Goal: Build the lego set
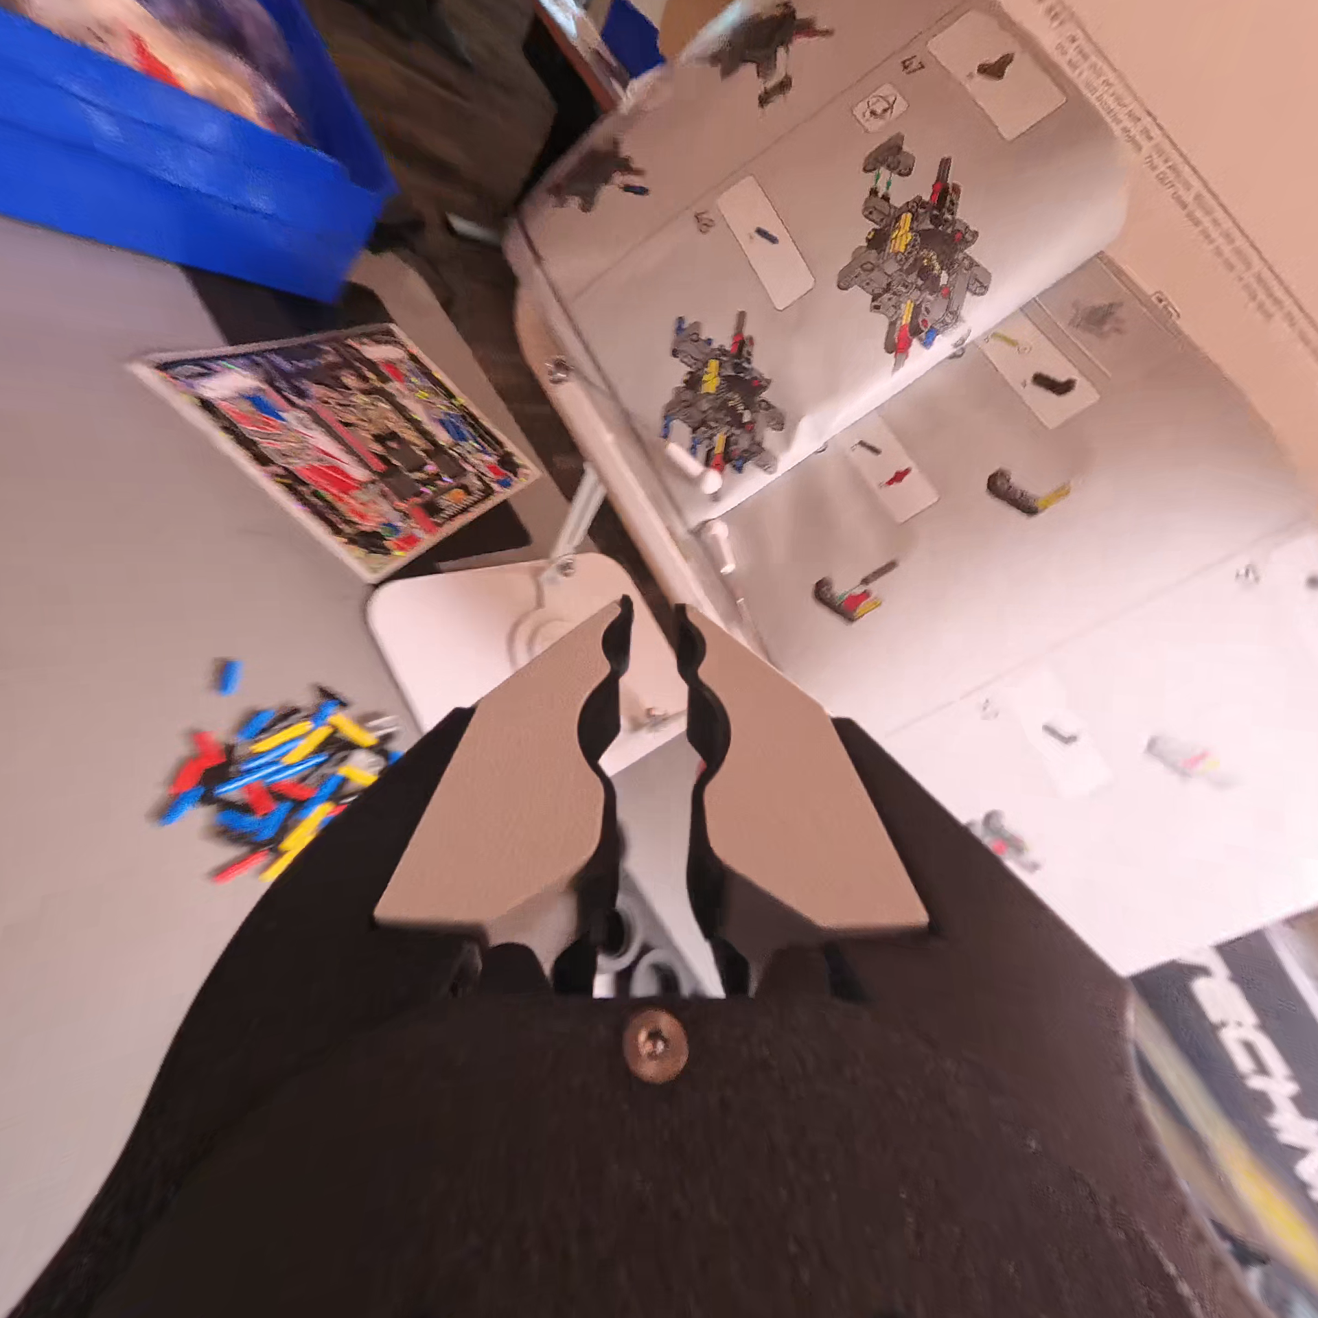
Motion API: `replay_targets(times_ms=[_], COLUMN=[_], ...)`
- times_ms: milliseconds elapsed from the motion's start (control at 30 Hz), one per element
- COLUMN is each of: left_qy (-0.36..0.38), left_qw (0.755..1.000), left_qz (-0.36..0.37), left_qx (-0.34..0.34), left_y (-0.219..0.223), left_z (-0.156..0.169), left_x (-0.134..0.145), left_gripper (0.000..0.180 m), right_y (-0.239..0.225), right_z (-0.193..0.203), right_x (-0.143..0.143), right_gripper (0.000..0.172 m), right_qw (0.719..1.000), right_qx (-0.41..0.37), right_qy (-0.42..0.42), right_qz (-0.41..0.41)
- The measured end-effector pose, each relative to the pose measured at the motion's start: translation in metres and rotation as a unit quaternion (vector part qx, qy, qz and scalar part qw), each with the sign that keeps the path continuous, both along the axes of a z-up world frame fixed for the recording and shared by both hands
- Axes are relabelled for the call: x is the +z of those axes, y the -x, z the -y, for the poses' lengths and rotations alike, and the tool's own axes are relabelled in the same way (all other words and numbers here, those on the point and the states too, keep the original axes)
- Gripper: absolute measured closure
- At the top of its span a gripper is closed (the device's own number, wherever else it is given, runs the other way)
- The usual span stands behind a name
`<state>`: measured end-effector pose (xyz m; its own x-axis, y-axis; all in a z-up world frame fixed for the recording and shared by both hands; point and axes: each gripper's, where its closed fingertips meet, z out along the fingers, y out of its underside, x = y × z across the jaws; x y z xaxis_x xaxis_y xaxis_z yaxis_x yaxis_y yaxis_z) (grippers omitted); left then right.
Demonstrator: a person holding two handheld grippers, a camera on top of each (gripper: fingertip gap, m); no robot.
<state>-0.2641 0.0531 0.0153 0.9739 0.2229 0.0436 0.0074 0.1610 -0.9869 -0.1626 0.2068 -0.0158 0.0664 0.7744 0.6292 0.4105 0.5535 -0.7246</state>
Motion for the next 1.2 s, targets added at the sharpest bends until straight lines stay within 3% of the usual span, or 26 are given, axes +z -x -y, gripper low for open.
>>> replay_targets(times_ms=[200, 333, 500, 800, 1067, 1200], left_qy=[0.113, 0.186, 0.210, 0.237, 0.258, 0.277], left_qw=[0.989, 0.968, 0.956, 0.942, 0.934, 0.917], left_qz=[-0.080, -0.155, -0.196, -0.231, -0.245, -0.287], left_qx=[-0.051, -0.060, -0.053, -0.049, -0.037, -0.024], left_y=[-0.014, -0.010, 0.000, 0.007, 0.019, 0.022], left_z=[-0.048, -0.085, -0.127, -0.159, -0.170, -0.172], left_x=[-0.035, -0.055, -0.057, -0.053, -0.056, -0.057], left_gripper=[0.164, 0.165, 0.165, 0.163, 0.164, 0.164], right_y=[0.056, 0.062, 0.063, 0.036, 0.004, -0.011], right_z=[-0.062, -0.071, -0.072, -0.104, -0.131, -0.140], right_x=[-0.013, -0.025, -0.028, 0.013, 0.012, 0.002], right_gripper=[0.146, 0.156, 0.172, 0.171, 0.168, 0.166], right_qw=[0.991, 0.986, 0.984, 0.992, 0.969, 0.954], right_qx=[-0.041, -0.039, -0.039, -0.115, -0.167, -0.179], right_qy=[-0.071, -0.080, -0.084, 0.042, 0.157, 0.209], right_qz=[0.103, 0.138, 0.151, -0.015, -0.093, -0.115])
